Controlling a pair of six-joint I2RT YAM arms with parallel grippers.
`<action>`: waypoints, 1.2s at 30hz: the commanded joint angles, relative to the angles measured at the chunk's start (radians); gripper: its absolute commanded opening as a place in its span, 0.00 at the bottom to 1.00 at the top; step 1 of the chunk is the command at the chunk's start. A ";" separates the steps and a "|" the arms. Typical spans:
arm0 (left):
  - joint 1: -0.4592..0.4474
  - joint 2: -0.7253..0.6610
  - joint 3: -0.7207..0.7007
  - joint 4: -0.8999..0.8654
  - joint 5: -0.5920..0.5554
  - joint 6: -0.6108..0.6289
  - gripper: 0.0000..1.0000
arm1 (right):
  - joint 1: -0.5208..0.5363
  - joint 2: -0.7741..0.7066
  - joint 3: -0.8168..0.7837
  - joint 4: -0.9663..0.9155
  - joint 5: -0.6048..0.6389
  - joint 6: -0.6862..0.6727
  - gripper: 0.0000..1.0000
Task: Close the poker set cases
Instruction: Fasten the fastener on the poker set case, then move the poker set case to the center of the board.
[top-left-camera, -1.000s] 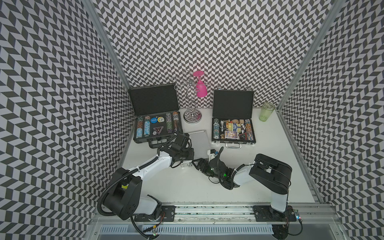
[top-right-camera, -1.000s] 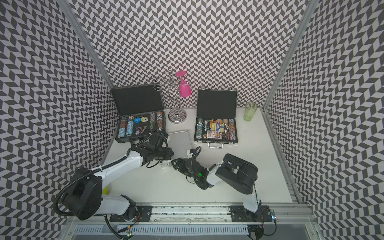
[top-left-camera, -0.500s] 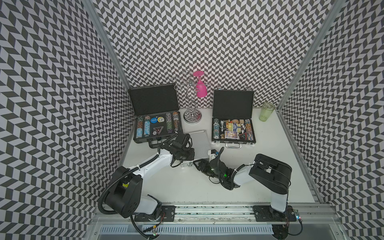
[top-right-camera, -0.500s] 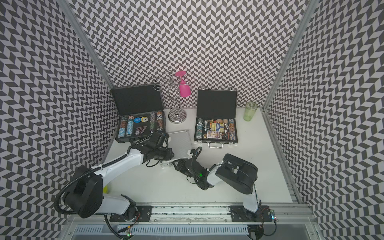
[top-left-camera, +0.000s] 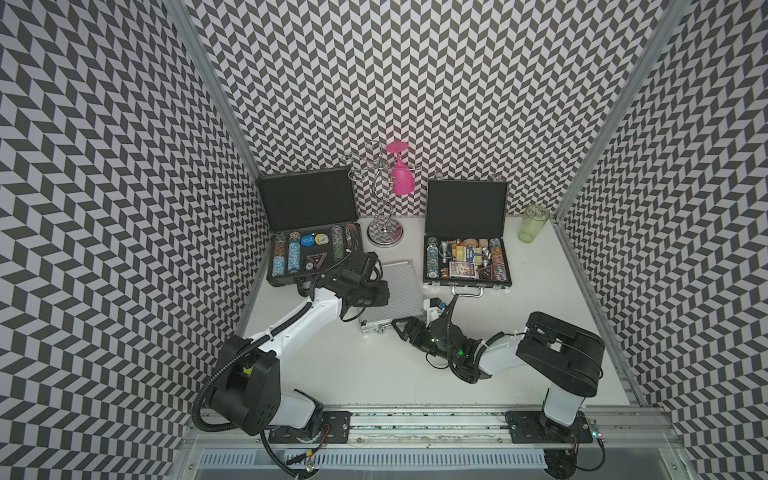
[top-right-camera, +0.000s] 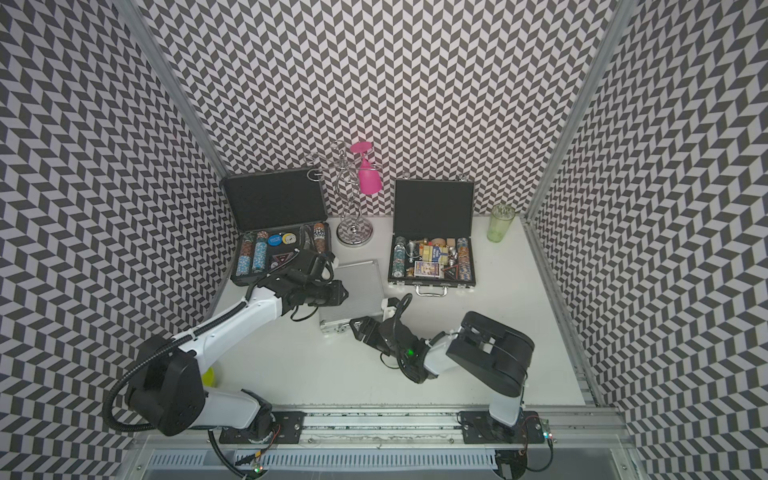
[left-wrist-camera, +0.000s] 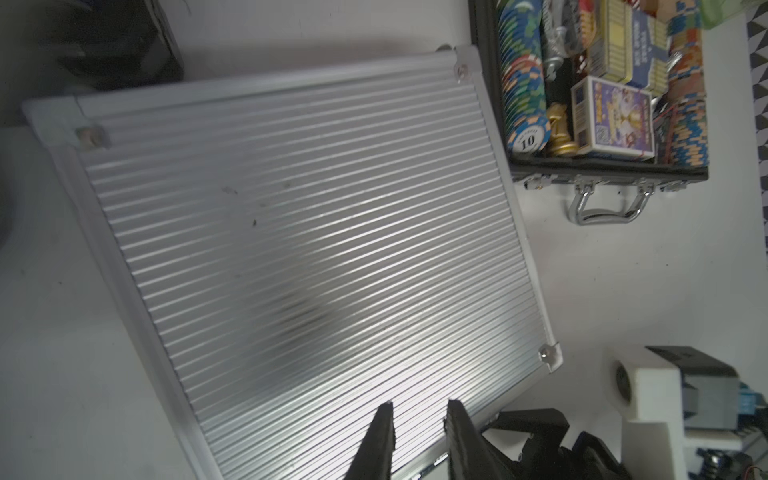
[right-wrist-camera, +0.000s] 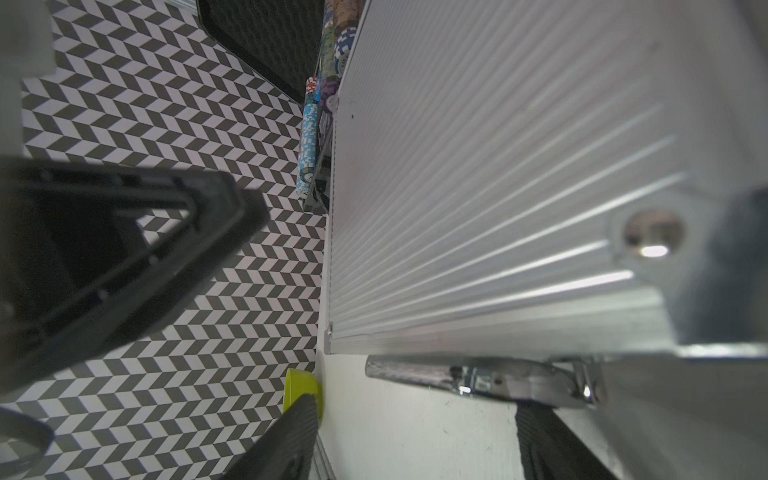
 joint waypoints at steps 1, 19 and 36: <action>0.019 0.027 0.049 0.011 -0.020 0.000 0.29 | -0.004 -0.079 -0.038 0.001 0.007 -0.024 0.77; 0.082 0.344 0.242 0.266 -0.251 0.073 0.56 | -0.002 -0.330 -0.014 -0.346 0.005 -0.300 0.81; 0.090 0.617 0.493 0.088 -0.159 0.246 0.52 | -0.003 -0.384 -0.035 -0.407 0.030 -0.322 0.82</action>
